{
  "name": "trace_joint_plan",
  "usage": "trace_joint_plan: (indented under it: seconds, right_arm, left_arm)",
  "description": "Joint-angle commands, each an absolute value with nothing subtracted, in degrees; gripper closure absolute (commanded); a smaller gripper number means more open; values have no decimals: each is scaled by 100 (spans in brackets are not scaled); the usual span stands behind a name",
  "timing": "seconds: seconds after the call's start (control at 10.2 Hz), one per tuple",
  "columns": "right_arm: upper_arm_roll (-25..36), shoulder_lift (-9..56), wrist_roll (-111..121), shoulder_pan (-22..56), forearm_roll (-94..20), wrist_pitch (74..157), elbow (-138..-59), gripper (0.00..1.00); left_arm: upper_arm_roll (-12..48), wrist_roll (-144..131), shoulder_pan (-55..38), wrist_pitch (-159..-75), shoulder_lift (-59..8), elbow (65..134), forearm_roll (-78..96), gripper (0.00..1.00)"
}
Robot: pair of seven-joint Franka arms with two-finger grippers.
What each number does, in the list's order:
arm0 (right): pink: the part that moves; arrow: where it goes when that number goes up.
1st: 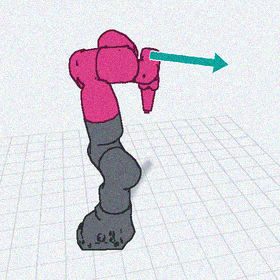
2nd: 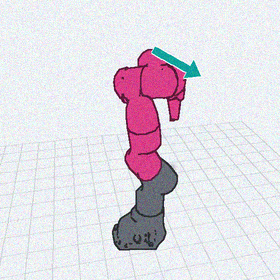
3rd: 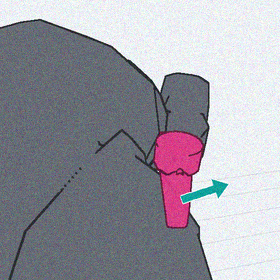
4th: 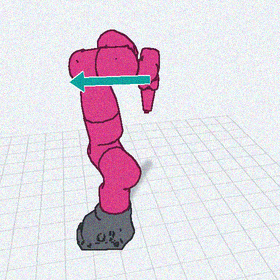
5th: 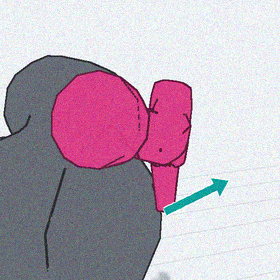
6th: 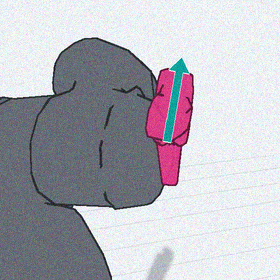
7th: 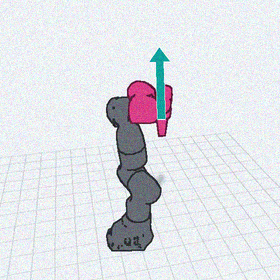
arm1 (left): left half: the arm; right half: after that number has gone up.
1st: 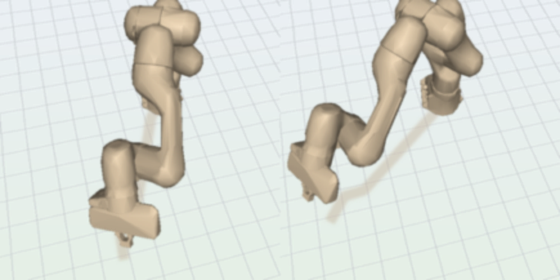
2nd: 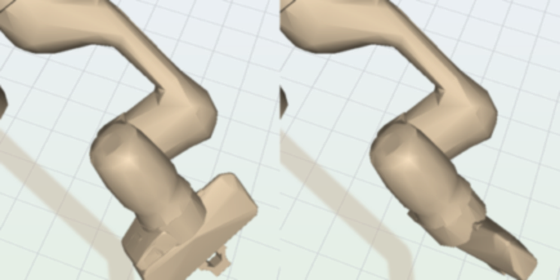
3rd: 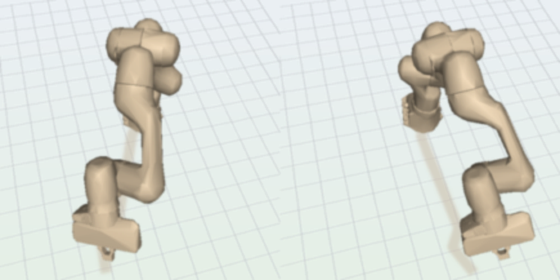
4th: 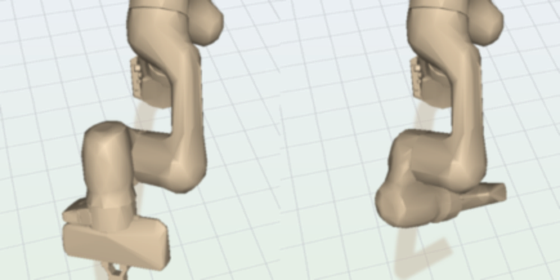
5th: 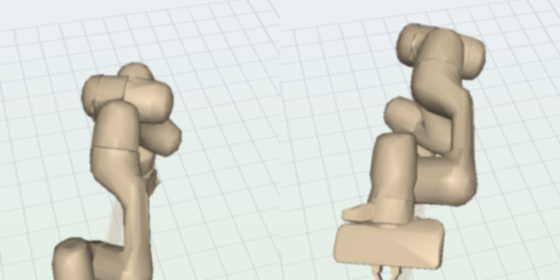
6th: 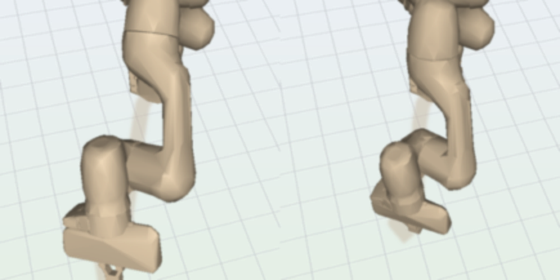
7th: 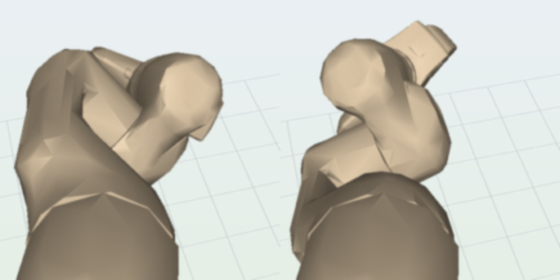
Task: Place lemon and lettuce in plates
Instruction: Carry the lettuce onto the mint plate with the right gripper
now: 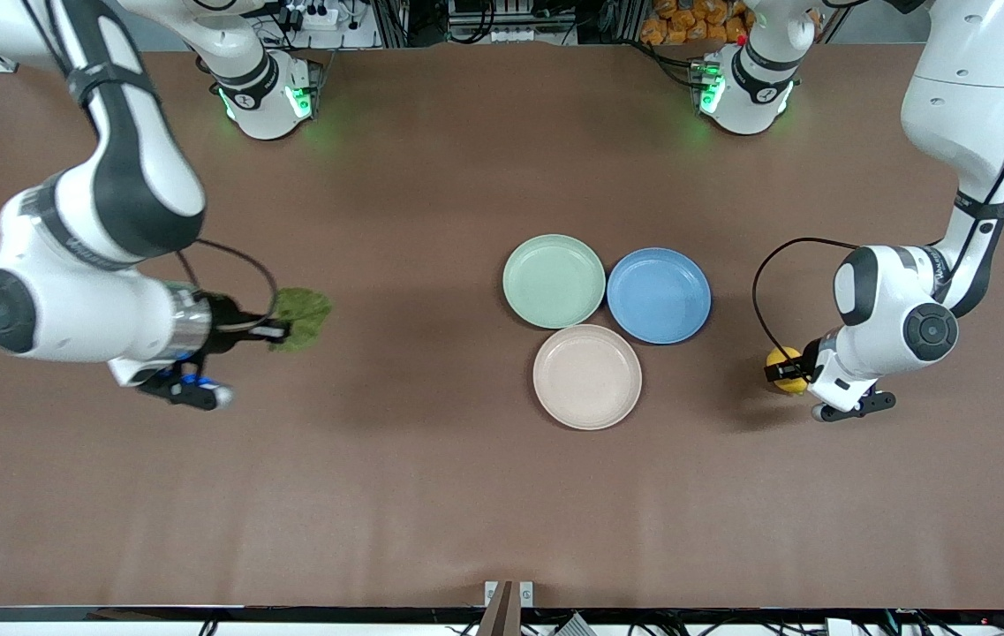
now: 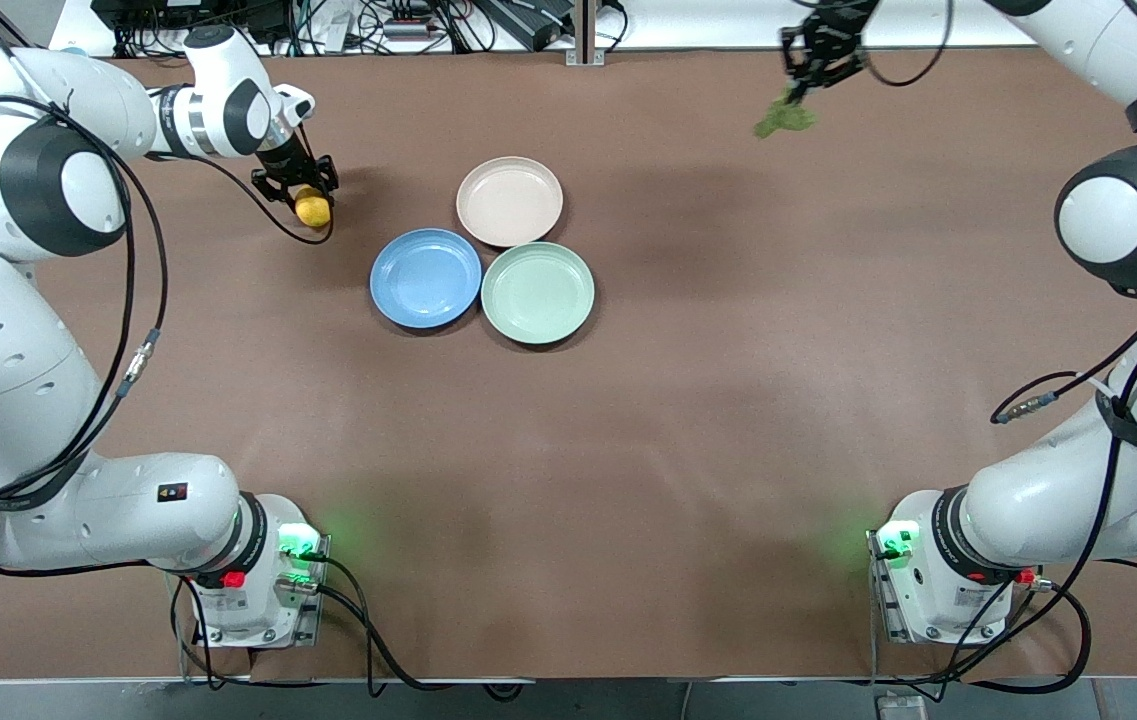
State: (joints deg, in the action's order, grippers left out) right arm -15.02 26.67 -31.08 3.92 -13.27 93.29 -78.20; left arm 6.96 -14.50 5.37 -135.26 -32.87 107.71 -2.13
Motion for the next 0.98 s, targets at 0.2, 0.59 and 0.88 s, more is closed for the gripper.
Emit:
trace_joint_plan:
  seconds: [0.2, 0.59, 0.88]
  right_arm:
    - [-1819, 2654, -4856, 1648, -1275, 10593, -8189, 100]
    - [-1819, 3487, -7358, 3249, 109, 12906, -8446, 100]
    - [-1819, 3998, -8655, 3735, 1578, 13474, -8525, 89]
  left_arm:
    - [720, -1661, 457, -13466, -3217, 10496, -158, 100]
    - [808, -1714, 238, -12825, -3050, 9705, -79, 100]
    - [835, -2415, -87, -12814, -3076, 9414, -79, 100]
